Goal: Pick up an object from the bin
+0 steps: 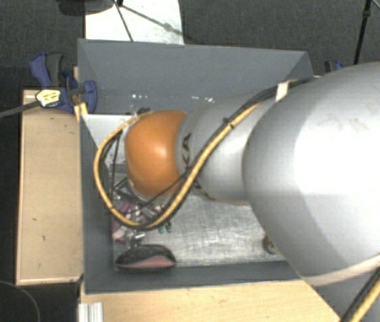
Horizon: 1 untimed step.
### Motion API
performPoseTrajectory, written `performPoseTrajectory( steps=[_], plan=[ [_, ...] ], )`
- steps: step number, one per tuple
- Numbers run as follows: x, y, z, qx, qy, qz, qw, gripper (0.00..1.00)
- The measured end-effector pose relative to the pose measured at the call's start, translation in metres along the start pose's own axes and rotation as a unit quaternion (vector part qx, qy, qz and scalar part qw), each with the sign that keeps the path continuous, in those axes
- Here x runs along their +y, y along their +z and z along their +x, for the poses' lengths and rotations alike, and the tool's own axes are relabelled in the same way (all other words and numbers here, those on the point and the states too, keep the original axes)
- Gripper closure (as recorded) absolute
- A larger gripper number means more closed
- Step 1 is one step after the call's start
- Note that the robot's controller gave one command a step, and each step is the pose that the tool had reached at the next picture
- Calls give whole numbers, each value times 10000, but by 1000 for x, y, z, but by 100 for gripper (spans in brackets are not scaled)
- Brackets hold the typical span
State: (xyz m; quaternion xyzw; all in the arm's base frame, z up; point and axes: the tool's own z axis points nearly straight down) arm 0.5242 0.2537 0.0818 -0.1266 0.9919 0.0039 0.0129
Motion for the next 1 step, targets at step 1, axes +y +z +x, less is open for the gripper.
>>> performPoseTrajectory(
  steps=[1],
  plan=[
    [0,2,5,99,-10,14,9999,100]
  ],
)
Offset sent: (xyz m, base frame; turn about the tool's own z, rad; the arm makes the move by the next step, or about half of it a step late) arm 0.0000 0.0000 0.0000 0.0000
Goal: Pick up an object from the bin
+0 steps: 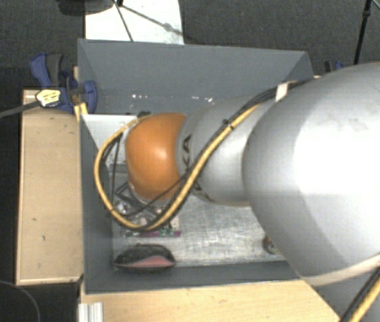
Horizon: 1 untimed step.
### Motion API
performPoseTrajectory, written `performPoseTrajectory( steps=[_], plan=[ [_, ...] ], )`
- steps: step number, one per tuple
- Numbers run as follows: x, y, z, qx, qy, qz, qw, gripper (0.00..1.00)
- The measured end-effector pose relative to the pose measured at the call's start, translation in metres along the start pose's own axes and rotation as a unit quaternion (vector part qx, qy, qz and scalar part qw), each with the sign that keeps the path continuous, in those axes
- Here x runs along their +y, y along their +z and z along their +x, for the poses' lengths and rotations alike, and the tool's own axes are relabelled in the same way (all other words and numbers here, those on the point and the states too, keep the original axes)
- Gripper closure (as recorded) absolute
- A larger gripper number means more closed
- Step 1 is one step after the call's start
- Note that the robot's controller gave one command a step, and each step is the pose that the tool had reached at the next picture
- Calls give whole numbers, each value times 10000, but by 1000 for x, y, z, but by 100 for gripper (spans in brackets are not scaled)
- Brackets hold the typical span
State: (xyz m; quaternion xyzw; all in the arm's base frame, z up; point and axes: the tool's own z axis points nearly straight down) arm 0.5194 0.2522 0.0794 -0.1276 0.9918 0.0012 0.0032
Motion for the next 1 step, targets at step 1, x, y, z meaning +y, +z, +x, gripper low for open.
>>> performPoseTrajectory(
  steps=[1],
  plan=[
    [0,-1,-1,-15,-5,0,10000,0]
  ],
)
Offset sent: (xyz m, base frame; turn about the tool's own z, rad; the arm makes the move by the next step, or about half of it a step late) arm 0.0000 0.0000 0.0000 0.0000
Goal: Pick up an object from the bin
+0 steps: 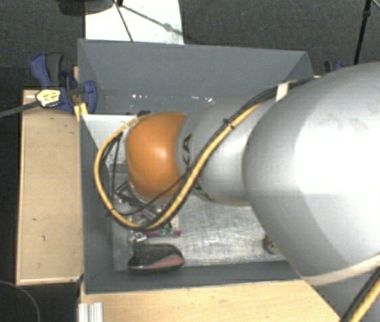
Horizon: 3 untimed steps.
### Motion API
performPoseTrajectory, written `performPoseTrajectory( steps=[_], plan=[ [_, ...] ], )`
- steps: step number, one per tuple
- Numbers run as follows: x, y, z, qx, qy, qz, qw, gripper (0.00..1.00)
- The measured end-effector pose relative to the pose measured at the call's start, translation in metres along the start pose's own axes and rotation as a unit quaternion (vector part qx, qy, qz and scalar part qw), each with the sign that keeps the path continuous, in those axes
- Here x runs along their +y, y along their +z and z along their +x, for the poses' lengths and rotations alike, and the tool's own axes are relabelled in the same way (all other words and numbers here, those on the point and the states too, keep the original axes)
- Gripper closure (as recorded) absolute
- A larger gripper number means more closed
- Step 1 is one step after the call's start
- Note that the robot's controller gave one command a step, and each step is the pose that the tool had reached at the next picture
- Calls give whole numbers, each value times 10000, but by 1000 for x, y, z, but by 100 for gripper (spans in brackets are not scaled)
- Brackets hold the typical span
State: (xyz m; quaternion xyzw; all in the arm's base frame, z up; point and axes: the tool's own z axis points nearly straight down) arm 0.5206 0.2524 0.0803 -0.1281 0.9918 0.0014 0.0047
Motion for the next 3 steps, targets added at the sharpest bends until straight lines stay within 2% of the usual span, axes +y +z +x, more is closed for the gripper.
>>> performPoseTrajectory(
  steps=[1,2,3],
  plan=[
    [-63,2,-16,12,239,18,9997,0],
    [-58,3,-15,24,200,6,9998,100],
    [-80,-120,-12,1,-96,7,10000,100]
  ],
)
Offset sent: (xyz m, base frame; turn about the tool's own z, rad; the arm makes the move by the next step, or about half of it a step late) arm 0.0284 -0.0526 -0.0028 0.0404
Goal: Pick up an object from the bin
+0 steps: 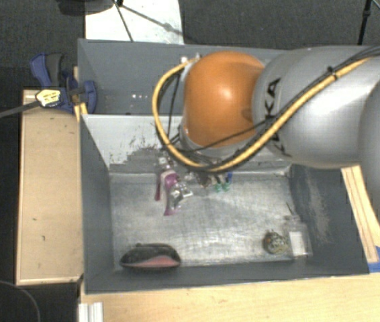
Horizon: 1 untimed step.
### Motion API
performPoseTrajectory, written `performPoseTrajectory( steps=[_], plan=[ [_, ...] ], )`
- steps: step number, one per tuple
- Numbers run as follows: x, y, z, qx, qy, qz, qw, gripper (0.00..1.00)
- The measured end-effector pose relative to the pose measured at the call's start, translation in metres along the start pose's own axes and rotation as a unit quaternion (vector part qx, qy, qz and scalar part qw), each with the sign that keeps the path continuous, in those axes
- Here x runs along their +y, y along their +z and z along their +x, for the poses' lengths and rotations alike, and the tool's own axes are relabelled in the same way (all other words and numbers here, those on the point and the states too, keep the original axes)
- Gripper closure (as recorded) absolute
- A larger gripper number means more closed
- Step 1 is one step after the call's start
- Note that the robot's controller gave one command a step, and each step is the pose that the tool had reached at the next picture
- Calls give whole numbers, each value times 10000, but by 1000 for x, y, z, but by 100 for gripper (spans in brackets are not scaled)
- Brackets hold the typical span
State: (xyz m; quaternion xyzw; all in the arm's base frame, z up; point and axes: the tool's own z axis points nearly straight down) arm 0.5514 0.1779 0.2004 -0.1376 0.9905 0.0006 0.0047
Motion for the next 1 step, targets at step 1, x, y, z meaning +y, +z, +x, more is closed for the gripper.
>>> performPoseTrajectory(
  steps=[1],
  plan=[
    [-7,-36,-39,11,-693,-2,9976,100]
  ],
)
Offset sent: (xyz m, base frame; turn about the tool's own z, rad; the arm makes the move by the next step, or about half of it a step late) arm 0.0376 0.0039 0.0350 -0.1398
